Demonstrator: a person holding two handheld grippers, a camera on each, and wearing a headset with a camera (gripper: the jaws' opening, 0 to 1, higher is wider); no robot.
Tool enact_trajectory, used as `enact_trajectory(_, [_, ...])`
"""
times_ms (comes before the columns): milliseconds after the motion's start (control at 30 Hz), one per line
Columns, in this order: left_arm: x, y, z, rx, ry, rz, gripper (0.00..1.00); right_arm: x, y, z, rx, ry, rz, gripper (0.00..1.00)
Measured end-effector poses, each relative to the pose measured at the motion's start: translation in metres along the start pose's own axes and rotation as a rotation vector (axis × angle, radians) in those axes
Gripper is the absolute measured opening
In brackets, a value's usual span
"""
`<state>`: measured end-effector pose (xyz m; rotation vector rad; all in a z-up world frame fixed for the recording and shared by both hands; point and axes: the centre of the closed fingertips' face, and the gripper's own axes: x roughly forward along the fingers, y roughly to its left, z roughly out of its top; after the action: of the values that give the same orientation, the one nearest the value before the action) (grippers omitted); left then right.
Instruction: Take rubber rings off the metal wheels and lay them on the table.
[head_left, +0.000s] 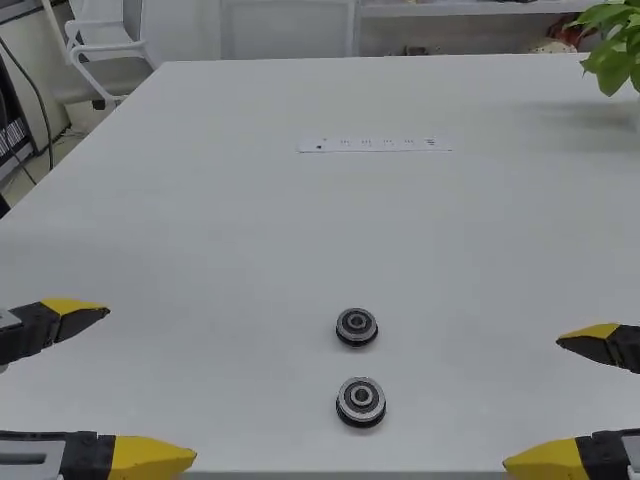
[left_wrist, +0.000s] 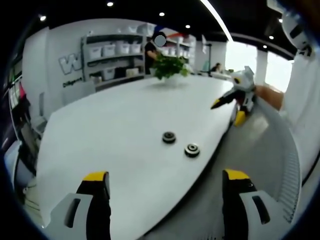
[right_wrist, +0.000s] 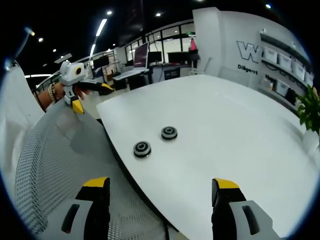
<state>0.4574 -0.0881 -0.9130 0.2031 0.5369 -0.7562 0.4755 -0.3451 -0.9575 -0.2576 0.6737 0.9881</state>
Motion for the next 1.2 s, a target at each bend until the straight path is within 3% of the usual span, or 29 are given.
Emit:
enact_trajectory(733, [0.003, 0.003, -0.004, -0.019, 0.009, -0.008, 0.94, 0.006, -0.001, -0.005, 0.014, 0.013, 0.011, 0.84])
enact_trajectory(1200, [0.013, 0.001, 0.004, -0.031, -0.011, -0.036, 0.95, 0.008, -0.004, -0.007, 0.026, 0.011, 0.011, 0.83])
